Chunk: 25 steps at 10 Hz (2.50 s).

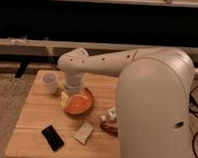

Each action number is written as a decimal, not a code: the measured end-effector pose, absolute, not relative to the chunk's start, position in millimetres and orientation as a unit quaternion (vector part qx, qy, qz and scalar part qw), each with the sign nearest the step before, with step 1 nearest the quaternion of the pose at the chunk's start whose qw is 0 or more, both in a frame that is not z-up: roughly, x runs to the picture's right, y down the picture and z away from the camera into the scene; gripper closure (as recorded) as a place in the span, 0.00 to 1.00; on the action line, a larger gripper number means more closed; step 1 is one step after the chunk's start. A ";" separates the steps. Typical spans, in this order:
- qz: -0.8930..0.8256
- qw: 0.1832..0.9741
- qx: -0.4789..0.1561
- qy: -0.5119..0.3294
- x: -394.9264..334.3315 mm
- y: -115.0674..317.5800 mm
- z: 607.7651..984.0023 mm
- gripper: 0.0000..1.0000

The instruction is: Drag the pepper across the table

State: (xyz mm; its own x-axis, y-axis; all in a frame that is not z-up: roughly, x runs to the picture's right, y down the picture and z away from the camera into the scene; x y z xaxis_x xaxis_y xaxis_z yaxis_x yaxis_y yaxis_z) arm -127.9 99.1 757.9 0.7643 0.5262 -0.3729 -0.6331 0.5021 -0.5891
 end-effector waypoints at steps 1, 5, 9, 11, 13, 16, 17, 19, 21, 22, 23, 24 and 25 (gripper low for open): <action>0.336 0.864 -0.369 0.072 -128.0 99.2 757.9 0.20; 0.336 0.864 -0.369 0.072 -128.0 99.1 757.9 0.20; 0.336 0.864 -0.369 0.072 -128.0 99.2 757.9 0.20; 0.336 0.864 -0.369 0.072 -127.9 99.2 757.9 0.20; 0.330 0.867 -0.366 0.074 -126.4 100.9 758.0 0.20; 0.306 0.883 -0.345 0.091 -110.6 127.9 745.8 0.20; 0.302 0.884 -0.342 0.102 -96.3 143.2 742.8 0.20; 0.304 0.879 -0.346 0.123 -61.1 171.7 741.3 0.20; 0.317 0.869 -0.354 0.141 -23.9 198.0 741.8 0.20; 0.325 0.863 -0.357 0.147 -8.8 207.3 742.2 0.20; 0.337 0.855 -0.362 0.158 14.7 221.0 744.3 0.20; 0.348 0.847 -0.367 0.167 35.4 232.8 747.4 0.20; 0.355 0.840 -0.371 0.175 50.8 242.8 750.8 0.20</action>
State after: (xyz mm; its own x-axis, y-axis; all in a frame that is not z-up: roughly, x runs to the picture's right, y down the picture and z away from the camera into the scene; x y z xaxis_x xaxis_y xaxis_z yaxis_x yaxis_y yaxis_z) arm 50.8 242.8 750.8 0.6873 0.4660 -0.5572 -0.7258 0.4726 -0.4999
